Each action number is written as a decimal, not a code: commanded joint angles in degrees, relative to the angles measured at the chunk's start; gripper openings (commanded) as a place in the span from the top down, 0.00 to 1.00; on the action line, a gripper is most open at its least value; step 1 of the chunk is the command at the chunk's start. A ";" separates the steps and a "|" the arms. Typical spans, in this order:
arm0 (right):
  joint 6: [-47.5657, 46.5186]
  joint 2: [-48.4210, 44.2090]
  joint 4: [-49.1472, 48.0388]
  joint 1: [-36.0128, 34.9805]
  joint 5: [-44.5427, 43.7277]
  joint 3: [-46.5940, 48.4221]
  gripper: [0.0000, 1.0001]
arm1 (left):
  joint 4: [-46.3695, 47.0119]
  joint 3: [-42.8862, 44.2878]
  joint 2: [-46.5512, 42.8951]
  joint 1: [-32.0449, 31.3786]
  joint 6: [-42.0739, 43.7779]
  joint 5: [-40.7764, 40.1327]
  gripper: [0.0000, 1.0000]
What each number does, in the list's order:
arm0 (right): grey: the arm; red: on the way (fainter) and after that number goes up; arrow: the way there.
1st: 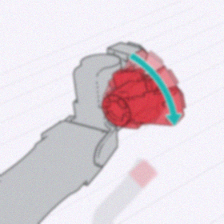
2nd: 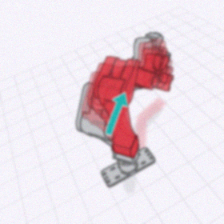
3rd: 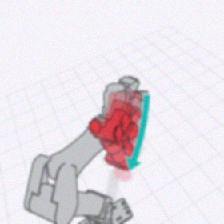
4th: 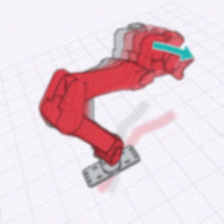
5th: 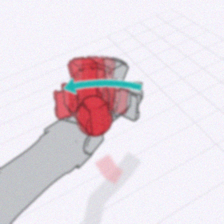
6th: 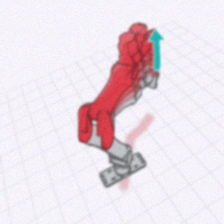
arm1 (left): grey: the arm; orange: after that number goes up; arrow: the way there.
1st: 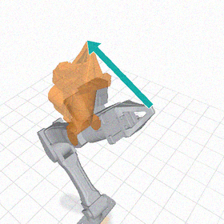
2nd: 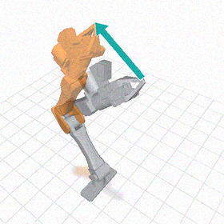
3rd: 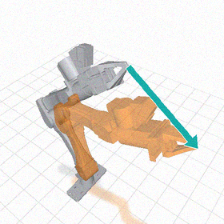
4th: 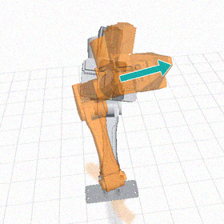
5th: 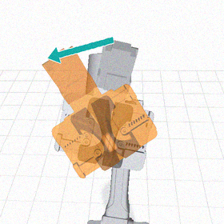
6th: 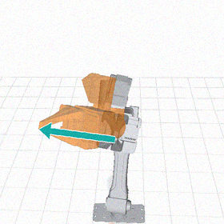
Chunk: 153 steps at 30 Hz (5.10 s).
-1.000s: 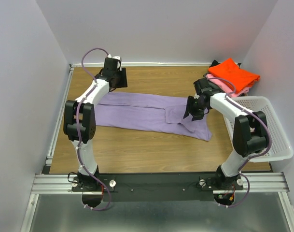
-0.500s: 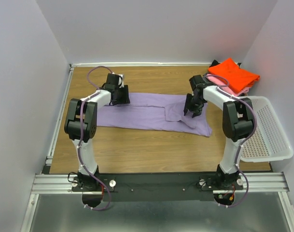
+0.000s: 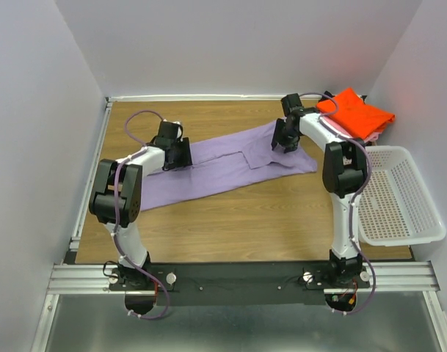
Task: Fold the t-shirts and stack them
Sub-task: Fold the tshirt
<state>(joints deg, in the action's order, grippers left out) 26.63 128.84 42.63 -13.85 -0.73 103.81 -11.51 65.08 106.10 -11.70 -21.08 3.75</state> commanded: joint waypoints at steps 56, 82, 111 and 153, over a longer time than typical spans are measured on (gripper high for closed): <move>0.97 8.28 -13.28 -0.04 13.38 19.08 0.14 | -16.00 -1.09 -10.40 -15.37 1.47 6.53 0.34; -1.23 15.65 -13.01 -0.13 10.67 15.54 0.14 | -13.71 -4.88 -0.64 -24.85 -0.80 16.38 0.34; -4.66 -5.74 -12.22 -0.13 10.40 10.96 0.14 | -14.15 -3.63 -17.68 -25.47 -4.58 -3.31 0.33; 20.91 -53.87 -6.24 -24.55 17.08 -68.83 0.41 | -19.34 -31.68 -38.25 -24.42 -6.78 14.97 0.44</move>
<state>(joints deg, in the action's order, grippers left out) 45.65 73.49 39.55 -36.49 15.33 36.07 -30.83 33.54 69.10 -36.38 -27.92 17.19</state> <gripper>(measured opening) 0.599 0.557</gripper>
